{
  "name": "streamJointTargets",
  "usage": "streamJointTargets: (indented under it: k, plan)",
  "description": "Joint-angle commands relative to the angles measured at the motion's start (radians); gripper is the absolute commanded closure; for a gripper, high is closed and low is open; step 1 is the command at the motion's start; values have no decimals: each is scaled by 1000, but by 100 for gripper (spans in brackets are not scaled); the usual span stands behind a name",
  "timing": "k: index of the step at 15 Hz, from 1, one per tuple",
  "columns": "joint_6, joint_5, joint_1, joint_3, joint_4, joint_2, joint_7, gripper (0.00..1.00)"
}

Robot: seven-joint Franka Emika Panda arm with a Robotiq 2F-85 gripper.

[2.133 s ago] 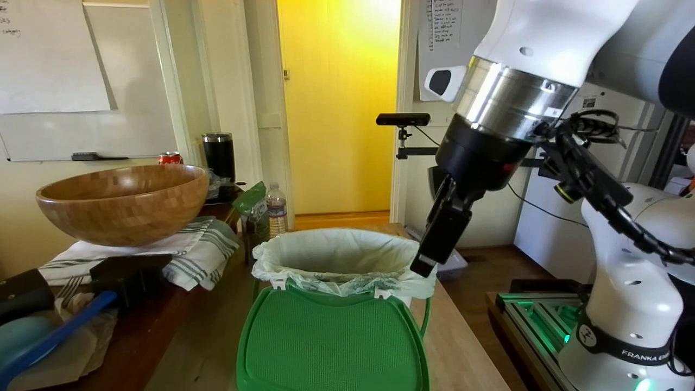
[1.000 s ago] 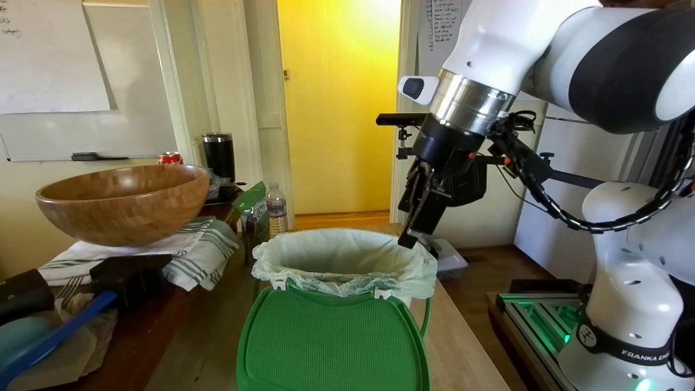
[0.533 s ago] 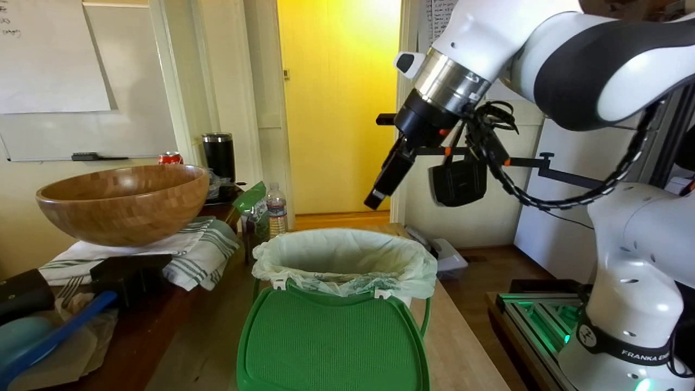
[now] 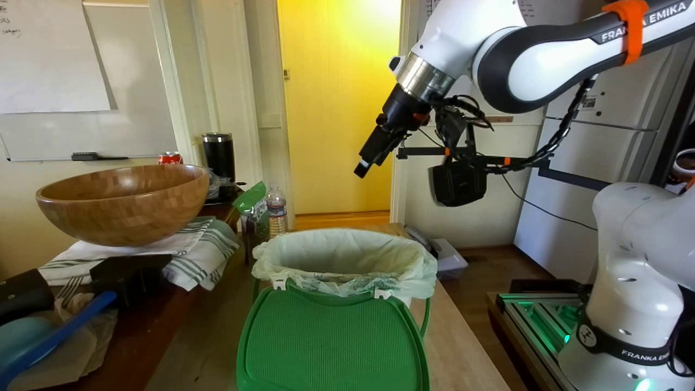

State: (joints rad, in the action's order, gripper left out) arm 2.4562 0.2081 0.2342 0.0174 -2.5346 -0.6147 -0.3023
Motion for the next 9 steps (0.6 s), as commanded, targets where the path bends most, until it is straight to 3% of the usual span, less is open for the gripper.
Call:
streamJointTargets:
  k: [1, 6, 7, 9]
  plan:
    - [1, -46, -20, 88, 36, 89, 154, 0]
    - [19, -45, -21, 178, 54, 196, 364, 0]
    - [-3, -45, -7, 147, 35, 142, 304, 0]
    - [-3, -44, -4, 154, 40, 159, 314, 0]
